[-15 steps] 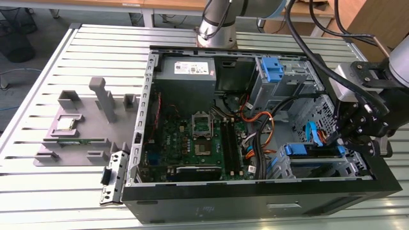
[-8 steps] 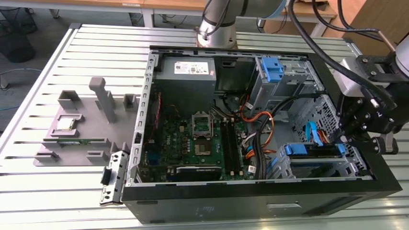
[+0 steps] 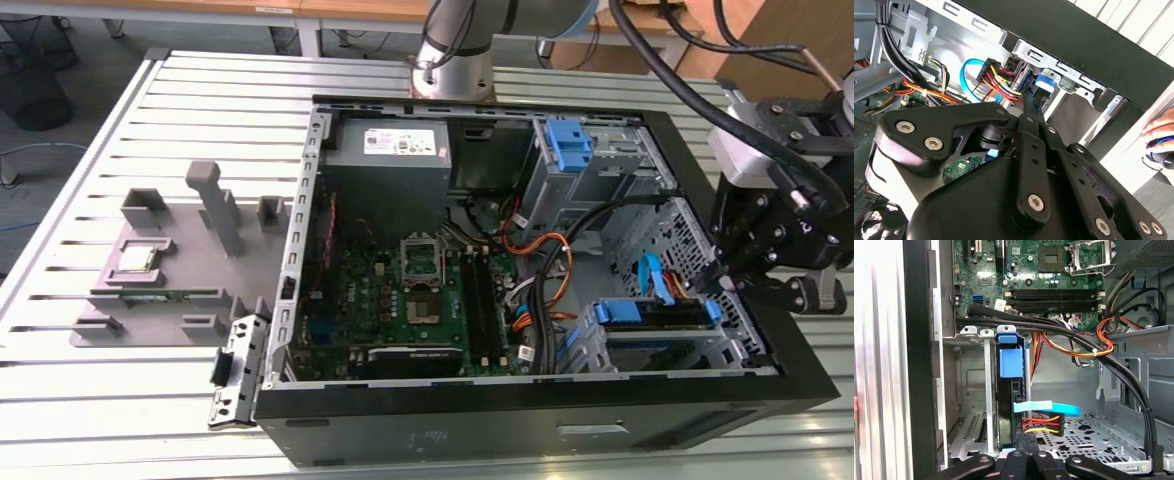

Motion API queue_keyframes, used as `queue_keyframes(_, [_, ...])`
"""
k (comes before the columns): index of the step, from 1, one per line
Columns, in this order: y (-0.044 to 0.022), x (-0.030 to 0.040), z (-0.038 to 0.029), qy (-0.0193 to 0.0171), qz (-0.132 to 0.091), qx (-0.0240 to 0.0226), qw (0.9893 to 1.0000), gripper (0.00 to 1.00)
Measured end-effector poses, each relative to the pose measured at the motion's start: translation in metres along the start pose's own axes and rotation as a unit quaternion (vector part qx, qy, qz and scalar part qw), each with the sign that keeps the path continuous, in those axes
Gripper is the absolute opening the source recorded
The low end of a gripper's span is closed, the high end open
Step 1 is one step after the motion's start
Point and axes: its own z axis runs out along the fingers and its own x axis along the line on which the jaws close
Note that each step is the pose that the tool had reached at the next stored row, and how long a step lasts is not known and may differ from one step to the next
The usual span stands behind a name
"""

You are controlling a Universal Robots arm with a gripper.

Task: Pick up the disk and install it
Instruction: 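Insert the second disk wire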

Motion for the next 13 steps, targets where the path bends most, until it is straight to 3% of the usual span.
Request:
queue_keyframes(3, [0.0052,0.0003,0.0005,0.0001,0.0,0.0,1.0,0.1])
queue_keyframes(8, [0.0221,0.0012,0.0009,-0.0001,0.0,0.0003,1.0,0.1])
queue_keyframes(13, [0.0236,0.001,-0.0018,0.0001,0.0,0.0003,1.0,0.1])
